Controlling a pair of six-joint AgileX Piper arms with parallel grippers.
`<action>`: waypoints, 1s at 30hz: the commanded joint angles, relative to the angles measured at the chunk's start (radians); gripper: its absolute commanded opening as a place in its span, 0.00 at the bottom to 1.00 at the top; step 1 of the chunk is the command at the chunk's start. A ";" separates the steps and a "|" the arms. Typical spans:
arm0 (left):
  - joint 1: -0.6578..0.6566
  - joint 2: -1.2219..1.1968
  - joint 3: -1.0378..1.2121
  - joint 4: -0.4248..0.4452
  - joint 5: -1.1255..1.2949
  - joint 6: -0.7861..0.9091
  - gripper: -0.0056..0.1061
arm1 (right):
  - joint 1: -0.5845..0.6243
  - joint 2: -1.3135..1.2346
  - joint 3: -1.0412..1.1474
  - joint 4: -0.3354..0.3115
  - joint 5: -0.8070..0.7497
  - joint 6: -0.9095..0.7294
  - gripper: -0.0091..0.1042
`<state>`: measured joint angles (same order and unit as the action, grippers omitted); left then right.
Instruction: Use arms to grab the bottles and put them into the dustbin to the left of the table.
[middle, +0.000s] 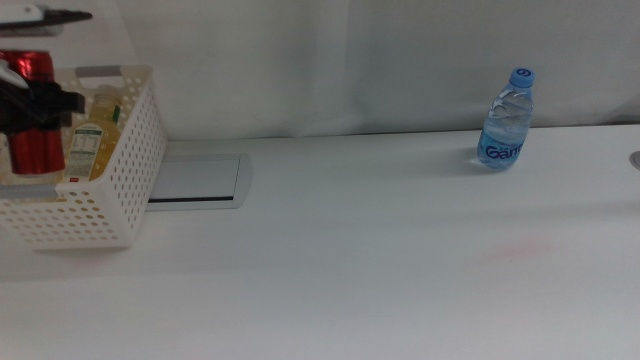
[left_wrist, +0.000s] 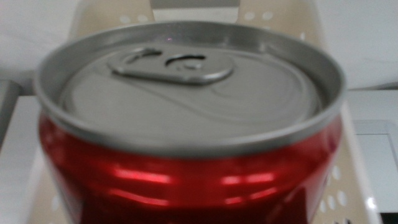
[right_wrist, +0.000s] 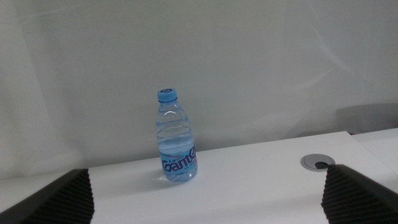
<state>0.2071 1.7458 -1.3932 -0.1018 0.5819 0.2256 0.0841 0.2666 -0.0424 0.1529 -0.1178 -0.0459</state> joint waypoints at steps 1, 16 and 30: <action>0.003 0.035 -0.033 -0.005 -0.043 -0.009 0.02 | -0.004 -0.001 0.005 0.000 0.005 -0.007 0.99; 0.003 0.130 -0.044 0.019 -0.095 -0.009 0.02 | -0.004 -0.001 0.005 0.000 0.005 -0.007 0.99; 0.003 0.130 -0.044 0.017 -0.127 -0.036 0.88 | -0.004 -0.001 0.005 0.013 -0.001 -0.009 0.99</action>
<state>0.2071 1.8843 -1.4324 -0.0794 0.4788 0.2148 0.0841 0.2666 -0.0424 0.1707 -0.1178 -0.0505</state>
